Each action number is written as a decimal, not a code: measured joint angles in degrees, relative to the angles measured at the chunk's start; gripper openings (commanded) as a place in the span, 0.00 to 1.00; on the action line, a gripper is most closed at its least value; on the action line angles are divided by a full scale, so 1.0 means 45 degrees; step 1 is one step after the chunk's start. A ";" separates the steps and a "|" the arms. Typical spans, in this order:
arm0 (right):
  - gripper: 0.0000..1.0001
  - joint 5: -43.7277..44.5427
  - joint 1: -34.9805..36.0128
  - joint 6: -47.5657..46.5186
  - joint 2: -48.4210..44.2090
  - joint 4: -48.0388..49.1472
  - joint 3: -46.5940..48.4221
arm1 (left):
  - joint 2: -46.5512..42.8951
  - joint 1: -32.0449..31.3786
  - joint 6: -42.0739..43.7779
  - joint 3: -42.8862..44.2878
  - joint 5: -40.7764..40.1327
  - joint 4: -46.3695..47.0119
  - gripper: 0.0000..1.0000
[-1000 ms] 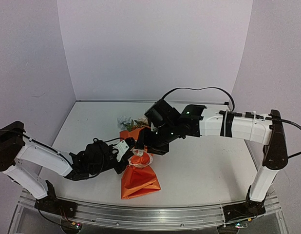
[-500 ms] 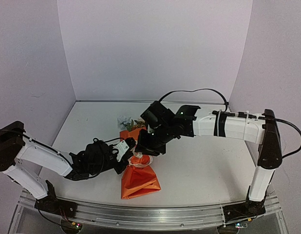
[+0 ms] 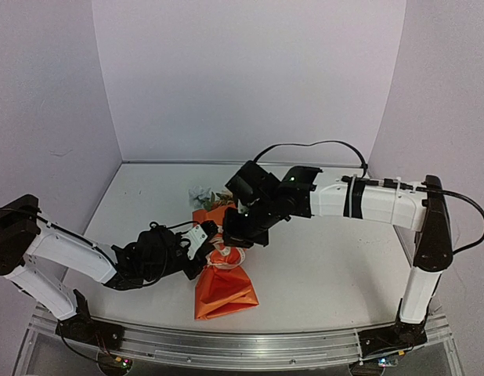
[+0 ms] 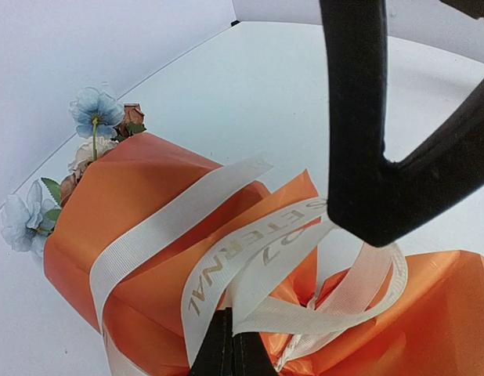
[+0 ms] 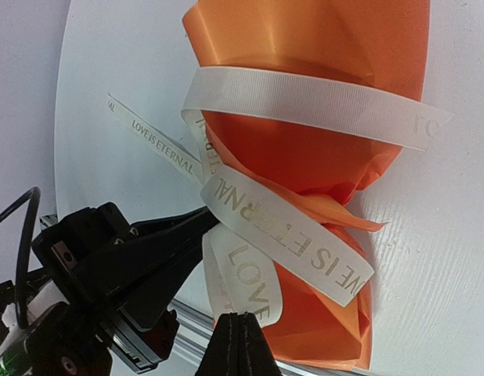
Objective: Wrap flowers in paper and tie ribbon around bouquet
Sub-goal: Cross the half-tied ribbon over the folded bouquet.
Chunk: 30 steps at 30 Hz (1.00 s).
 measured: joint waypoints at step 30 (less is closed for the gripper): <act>0.34 0.0552 0.0210 -0.1062 0.0287 -0.0693 0.0640 | -0.0238 0.0000 -0.0928 -0.0010 0.0053 -0.0199 0.00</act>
